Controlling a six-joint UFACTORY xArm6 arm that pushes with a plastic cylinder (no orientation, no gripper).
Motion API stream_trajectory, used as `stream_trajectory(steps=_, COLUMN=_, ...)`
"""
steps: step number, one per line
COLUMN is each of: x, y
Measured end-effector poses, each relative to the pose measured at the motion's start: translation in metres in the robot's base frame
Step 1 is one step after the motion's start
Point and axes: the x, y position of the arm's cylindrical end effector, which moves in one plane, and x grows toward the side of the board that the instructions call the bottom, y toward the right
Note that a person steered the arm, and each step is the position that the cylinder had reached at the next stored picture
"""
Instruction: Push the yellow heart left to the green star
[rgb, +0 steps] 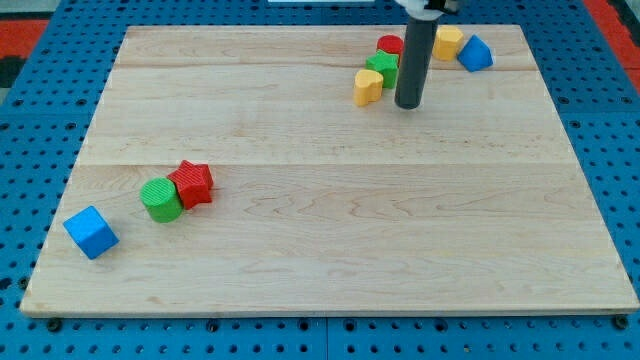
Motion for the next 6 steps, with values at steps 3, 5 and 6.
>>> stream_trajectory(steps=3, x=-0.061, y=-0.016)
stream_trajectory(steps=5, x=-0.048, y=0.027)
stream_trajectory(steps=6, x=-0.028, y=-0.039)
